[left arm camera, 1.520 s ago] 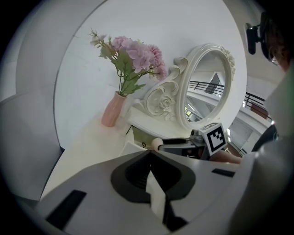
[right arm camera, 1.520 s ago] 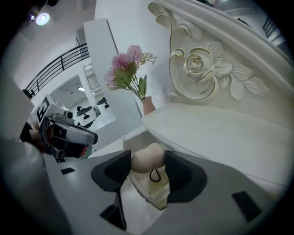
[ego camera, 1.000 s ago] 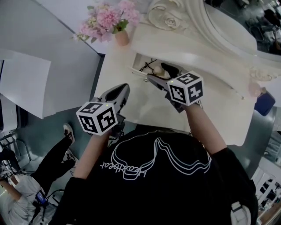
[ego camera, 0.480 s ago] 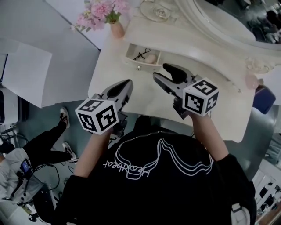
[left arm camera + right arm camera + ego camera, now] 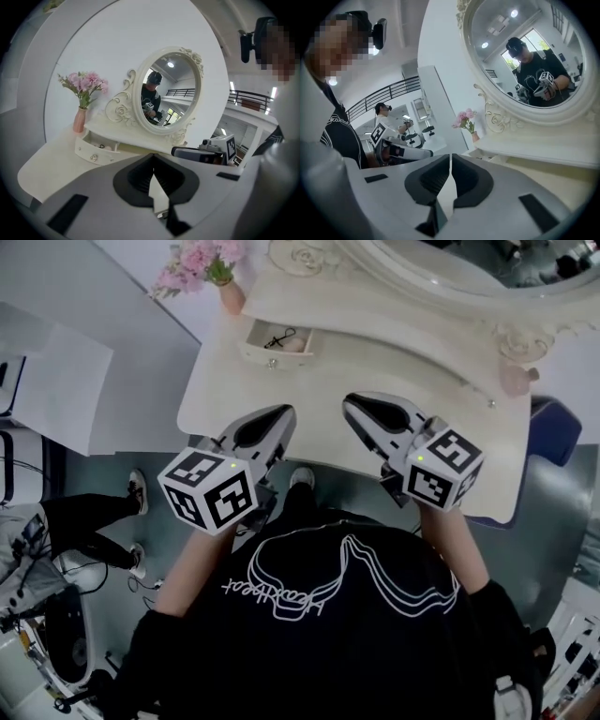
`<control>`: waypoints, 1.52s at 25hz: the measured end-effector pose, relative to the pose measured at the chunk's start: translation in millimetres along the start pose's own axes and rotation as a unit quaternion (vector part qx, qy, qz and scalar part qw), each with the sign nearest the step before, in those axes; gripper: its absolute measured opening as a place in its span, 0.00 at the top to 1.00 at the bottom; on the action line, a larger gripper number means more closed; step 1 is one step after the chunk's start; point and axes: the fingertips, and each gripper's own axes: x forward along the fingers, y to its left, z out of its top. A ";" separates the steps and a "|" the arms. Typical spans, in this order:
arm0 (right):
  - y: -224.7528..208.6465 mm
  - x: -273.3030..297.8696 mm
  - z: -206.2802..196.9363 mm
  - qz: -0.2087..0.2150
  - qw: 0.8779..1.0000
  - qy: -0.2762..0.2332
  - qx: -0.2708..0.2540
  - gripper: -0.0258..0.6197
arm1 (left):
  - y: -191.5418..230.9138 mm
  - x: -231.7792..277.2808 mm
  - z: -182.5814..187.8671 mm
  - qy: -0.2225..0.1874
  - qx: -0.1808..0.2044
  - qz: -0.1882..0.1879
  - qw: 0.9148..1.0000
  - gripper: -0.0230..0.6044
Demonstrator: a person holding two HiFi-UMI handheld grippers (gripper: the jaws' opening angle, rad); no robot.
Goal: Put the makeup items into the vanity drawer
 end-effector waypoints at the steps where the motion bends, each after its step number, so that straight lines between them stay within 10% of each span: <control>1: 5.9 -7.8 -3.2 0.005 1.000 0.001 -0.007 0.94 | -10.9 -2.2 -1.8 -0.002 0.009 0.000 1.000 0.95; 16: 47.4 -98.7 -14.7 0.035 0.997 -0.065 -0.017 0.95 | -110.0 -25.9 -36.3 -0.028 0.085 0.010 0.996 0.95; 38: 71.6 -134.0 3.0 0.034 0.996 -0.076 -0.032 0.95 | -153.7 -48.2 -21.4 -0.055 0.093 0.021 0.994 0.95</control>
